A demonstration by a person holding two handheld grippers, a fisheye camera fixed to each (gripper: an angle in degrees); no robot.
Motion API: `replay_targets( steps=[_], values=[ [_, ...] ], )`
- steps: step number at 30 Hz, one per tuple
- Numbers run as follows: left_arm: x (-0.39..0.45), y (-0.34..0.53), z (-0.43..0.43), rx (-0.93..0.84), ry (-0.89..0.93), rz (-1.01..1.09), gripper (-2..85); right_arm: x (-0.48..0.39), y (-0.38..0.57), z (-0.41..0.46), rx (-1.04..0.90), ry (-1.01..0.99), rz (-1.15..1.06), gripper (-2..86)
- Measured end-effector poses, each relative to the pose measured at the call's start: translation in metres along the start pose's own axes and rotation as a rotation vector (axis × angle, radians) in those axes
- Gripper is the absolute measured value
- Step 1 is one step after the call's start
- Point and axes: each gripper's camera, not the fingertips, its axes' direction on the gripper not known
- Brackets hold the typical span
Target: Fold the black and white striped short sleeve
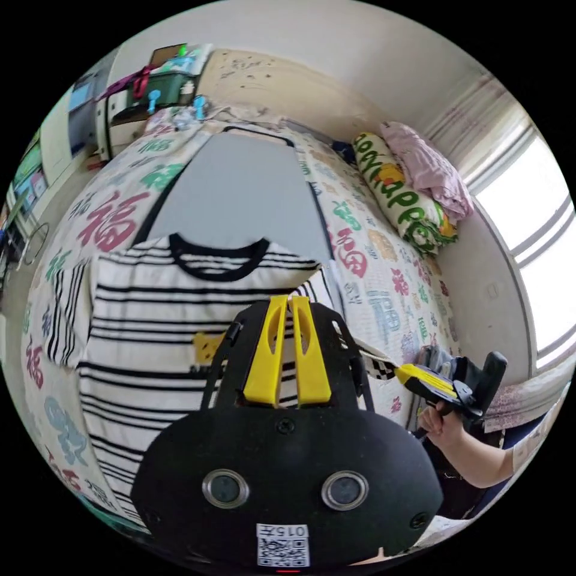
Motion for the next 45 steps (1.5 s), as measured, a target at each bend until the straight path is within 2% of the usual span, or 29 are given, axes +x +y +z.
replay_targets(
  steps=[3,7,11,13,18,22,26,28,33,36,40,45],
  values=[
    [-0.041,0.039,0.011,-0.013,-0.117,-0.080,-0.6,-0.020,0.026,0.061,-0.161,-0.010,-0.019,1.5],
    [-0.076,0.068,0.014,-0.009,-0.056,-0.206,1.2,-0.018,0.049,0.094,-0.240,0.000,0.000,4.5],
    [-0.065,0.058,0.026,-0.039,0.002,-0.089,5.0,0.026,0.053,0.094,-0.170,0.006,0.167,6.9],
    [-0.047,0.049,0.039,-0.088,0.072,0.020,5.1,0.054,0.050,0.104,-0.137,0.070,0.247,7.7],
    [0.006,0.085,0.068,-0.267,0.177,0.200,5.2,0.087,0.033,0.157,-0.170,0.129,0.269,7.5],
    [0.039,0.130,0.087,-0.366,0.156,0.329,5.4,0.111,0.024,0.205,-0.242,0.176,0.260,3.7],
    [0.044,0.145,0.108,-0.453,0.103,0.342,5.3,0.128,0.022,0.240,-0.310,0.222,0.193,0.6],
    [0.044,0.151,0.109,-0.440,0.048,0.349,5.0,0.138,0.022,0.262,-0.349,0.263,0.154,0.0],
    [0.051,0.153,0.107,-0.499,-0.011,0.362,5.8,0.170,0.025,0.289,-0.366,0.297,0.192,-0.5],
    [0.048,0.161,0.093,-0.518,0.006,0.330,5.6,0.192,0.037,0.296,-0.395,0.371,0.215,-0.9],
    [0.019,0.197,0.055,-0.495,0.039,0.177,5.3,0.214,0.073,0.277,-0.329,0.307,0.222,-1.0],
    [-0.028,0.240,0.011,-0.528,-0.020,0.047,5.2,0.237,0.145,0.265,-0.327,0.289,0.251,-1.0]
  ],
)
